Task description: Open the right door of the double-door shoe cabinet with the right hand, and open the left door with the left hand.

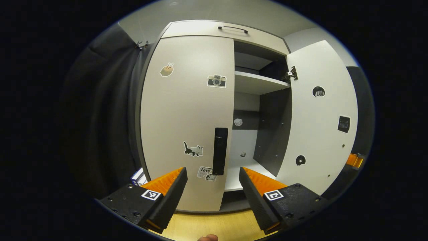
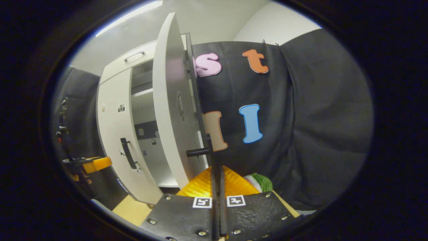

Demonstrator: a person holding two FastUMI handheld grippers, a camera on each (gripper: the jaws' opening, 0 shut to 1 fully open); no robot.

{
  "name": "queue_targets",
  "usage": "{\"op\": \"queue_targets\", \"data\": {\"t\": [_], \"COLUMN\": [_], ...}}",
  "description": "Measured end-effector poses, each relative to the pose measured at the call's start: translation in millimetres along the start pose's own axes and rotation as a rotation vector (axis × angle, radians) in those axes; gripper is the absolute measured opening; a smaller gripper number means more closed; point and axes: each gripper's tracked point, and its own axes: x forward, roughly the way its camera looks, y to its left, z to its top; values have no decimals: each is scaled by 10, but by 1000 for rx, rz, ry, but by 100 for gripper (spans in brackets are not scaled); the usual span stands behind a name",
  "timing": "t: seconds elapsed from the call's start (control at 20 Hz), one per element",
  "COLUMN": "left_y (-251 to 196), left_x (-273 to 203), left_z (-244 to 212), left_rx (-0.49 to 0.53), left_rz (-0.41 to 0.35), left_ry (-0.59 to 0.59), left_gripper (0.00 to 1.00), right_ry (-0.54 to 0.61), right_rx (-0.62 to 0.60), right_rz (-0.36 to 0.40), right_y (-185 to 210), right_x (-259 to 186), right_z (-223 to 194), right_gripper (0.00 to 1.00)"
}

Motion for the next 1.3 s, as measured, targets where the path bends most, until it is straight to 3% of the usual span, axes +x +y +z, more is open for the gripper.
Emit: {"op": "queue_targets", "data": {"t": [0.3, 0.55, 1.0, 1.3], "left_y": [44, 70, 54, 92], "left_x": [210, 492, 1043, 1229], "left_z": [-17, -49, -29, -49], "left_rx": [17, 41, 71, 78], "left_rz": [15, 15, 35, 67], "left_ry": [15, 30, 21, 15], "left_gripper": [96, 96, 96, 85], "right_ry": [14, 26, 25, 14], "right_rx": [-4, -55, -32, -24], "right_rz": [-11, -97, -250, -321], "right_y": [-55, -259, -638, -806], "right_x": [-109, -321, -772, -966], "right_z": [-70, -139, -138, -84], "right_gripper": [3, 3, 3, 3]}}
